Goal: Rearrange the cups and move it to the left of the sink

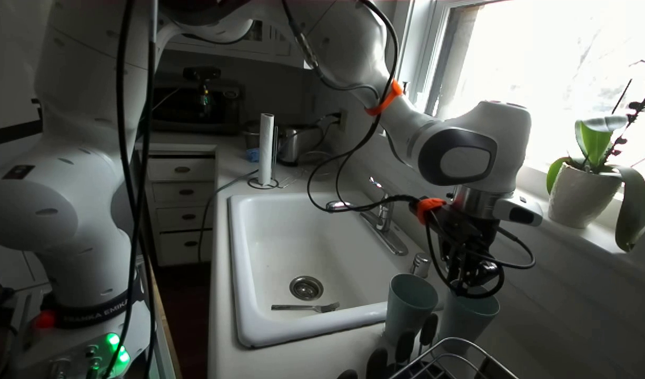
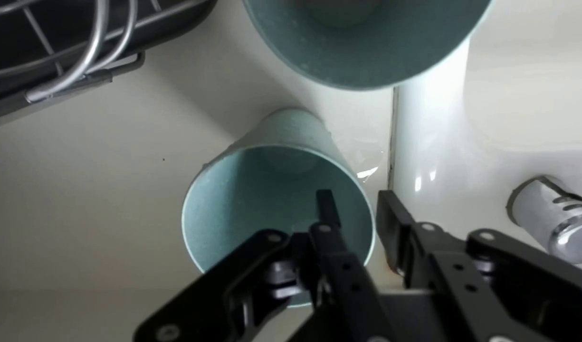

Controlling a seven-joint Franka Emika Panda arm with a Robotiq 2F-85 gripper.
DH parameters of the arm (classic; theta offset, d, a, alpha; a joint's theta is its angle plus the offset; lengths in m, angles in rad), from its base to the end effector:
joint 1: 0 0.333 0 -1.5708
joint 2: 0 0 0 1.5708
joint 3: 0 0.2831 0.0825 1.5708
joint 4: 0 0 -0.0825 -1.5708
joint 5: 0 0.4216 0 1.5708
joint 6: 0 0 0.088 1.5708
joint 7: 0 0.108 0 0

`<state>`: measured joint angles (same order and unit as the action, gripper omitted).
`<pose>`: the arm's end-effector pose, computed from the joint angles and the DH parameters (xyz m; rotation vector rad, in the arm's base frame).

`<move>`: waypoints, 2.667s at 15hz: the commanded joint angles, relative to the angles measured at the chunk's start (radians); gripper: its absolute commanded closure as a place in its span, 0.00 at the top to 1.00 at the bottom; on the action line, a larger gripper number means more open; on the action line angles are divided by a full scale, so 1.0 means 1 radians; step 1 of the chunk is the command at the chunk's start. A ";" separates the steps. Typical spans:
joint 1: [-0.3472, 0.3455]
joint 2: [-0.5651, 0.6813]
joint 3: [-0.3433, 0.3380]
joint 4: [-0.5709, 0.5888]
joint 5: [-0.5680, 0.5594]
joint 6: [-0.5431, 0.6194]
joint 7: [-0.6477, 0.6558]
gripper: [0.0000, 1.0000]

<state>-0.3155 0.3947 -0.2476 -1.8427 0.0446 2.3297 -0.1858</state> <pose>0.5669 -0.3490 0.2748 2.9900 -0.5798 0.1158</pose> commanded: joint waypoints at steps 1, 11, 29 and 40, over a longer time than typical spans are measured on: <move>-0.025 0.010 0.020 0.031 0.005 -0.007 -0.034 0.00; -0.015 -0.075 0.007 0.019 -0.037 -0.051 -0.054 0.01; 0.093 -0.434 0.029 -0.133 -0.160 -0.348 -0.095 0.01; 0.084 -0.378 0.018 -0.105 -0.225 -0.415 -0.066 0.01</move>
<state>-0.2295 0.0030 -0.2259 -1.9626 -0.1519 1.9374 -0.2616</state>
